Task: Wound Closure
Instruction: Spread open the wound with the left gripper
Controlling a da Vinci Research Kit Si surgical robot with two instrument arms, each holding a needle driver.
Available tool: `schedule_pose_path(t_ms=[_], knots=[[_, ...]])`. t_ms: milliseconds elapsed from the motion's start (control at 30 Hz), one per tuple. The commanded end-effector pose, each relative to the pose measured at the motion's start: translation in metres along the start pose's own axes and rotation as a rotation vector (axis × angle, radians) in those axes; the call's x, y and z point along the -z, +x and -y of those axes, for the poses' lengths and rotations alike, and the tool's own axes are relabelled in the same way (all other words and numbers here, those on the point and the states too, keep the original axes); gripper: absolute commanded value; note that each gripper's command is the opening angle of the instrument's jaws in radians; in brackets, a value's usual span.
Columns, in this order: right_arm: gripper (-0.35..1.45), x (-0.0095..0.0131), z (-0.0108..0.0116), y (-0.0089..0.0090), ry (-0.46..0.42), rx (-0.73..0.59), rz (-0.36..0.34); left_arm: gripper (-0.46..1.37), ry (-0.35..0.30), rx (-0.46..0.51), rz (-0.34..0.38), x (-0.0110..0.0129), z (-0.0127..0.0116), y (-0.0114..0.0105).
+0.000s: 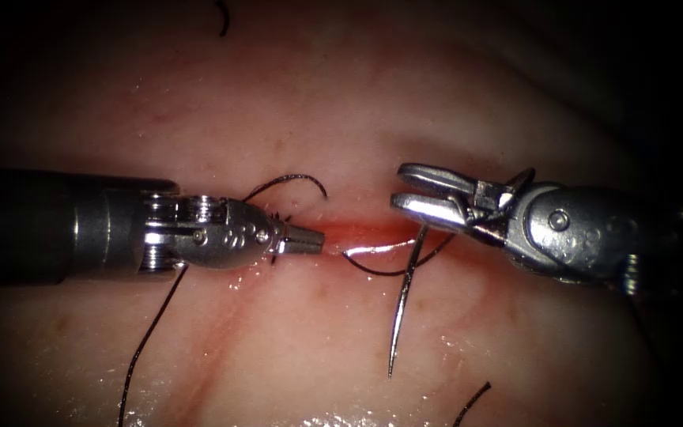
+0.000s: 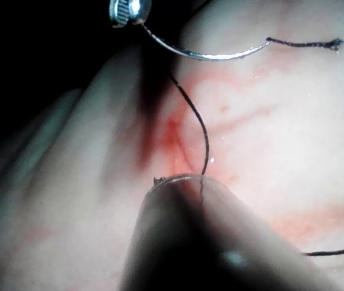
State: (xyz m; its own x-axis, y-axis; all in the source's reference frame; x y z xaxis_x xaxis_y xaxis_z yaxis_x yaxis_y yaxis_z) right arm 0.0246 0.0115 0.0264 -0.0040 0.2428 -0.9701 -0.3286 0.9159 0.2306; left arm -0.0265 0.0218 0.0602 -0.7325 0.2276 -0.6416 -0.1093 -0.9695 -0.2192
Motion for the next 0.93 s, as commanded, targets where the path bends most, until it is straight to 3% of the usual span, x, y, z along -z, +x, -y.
schedule_pose_path(t_ms=[33, 433, 933], knots=[[-0.35, 0.0, -0.0001, 0.0, -0.009, 0.0, 0.001, -0.35, -0.007, -0.001, 0.002, -0.0001, 0.0, -0.0001], [-0.35, -0.0002, -0.0002, 0.0, -0.008, 0.0, -0.001, -0.35, -0.013, -0.016, 0.035, -0.003, -0.0005, -0.0021], [-0.35, -0.0001, 0.0003, -0.0003, -0.006, 0.004, -0.003, -0.35, -0.002, -0.005, 0.038, -0.0041, 0.0007, -0.0017]])
